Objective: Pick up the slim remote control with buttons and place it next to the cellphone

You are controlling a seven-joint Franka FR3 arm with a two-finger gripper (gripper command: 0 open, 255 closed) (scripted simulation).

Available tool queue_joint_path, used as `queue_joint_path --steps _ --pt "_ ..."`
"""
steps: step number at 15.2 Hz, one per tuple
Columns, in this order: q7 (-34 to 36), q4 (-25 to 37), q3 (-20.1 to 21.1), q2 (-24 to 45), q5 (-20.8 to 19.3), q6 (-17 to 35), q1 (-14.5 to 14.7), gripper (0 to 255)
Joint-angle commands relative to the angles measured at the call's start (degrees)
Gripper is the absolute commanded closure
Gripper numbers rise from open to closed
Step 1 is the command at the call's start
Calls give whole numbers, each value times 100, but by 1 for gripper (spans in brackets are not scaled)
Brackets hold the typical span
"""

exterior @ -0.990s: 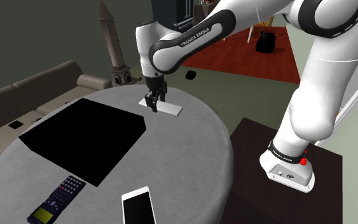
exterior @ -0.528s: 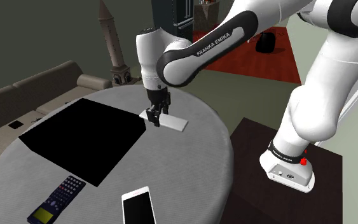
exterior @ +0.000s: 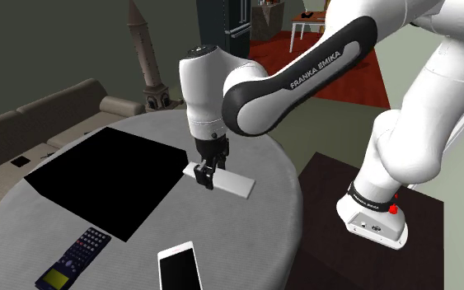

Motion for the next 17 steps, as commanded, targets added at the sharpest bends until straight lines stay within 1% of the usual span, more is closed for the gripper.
queue_joint_path --steps 1,2,16,17 --pt "243 -79 146 -131 79 -34 136 255" --pt "482 -123 289 -187 128 -35 261 255" --pt "730 -647 359 450 -195 1066 255 255" --pt "733 -651 359 458 -199 1077 255 255"
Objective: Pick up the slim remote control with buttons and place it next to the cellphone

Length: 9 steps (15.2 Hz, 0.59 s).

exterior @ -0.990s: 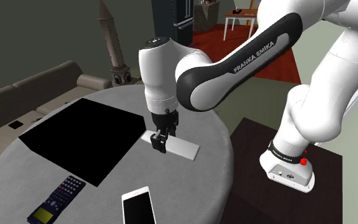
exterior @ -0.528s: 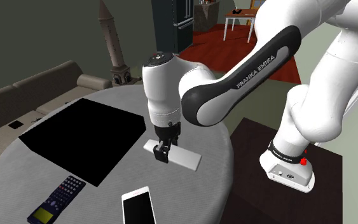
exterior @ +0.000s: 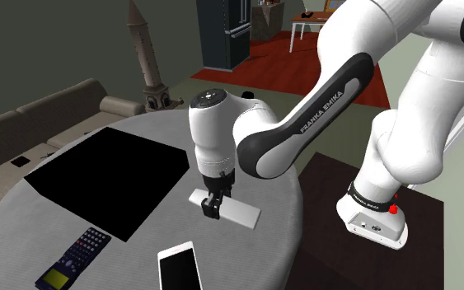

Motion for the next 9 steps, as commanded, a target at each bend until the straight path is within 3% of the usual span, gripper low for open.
queue_joint_path --steps 1,7,8,9 --pt "30 1 7 47 -28 46 5 255" --pt "31 1 7 47 -28 46 5 255" --pt "30 1 6 47 -28 46 5 0" --pt "30 1 6 47 -28 46 5 0"
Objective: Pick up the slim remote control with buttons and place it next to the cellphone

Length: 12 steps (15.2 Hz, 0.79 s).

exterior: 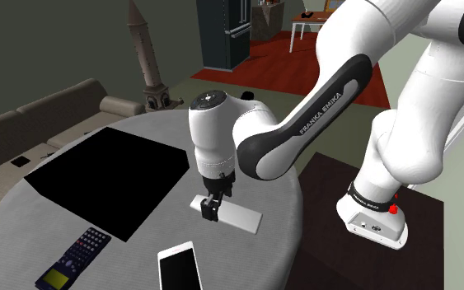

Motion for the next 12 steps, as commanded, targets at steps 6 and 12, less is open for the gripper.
queue_joint_path --steps 6,12 --pt "-107 164 -11 -255 145 -392 -3 0" --pt "-183 337 -32 -453 244 -745 -2 0"
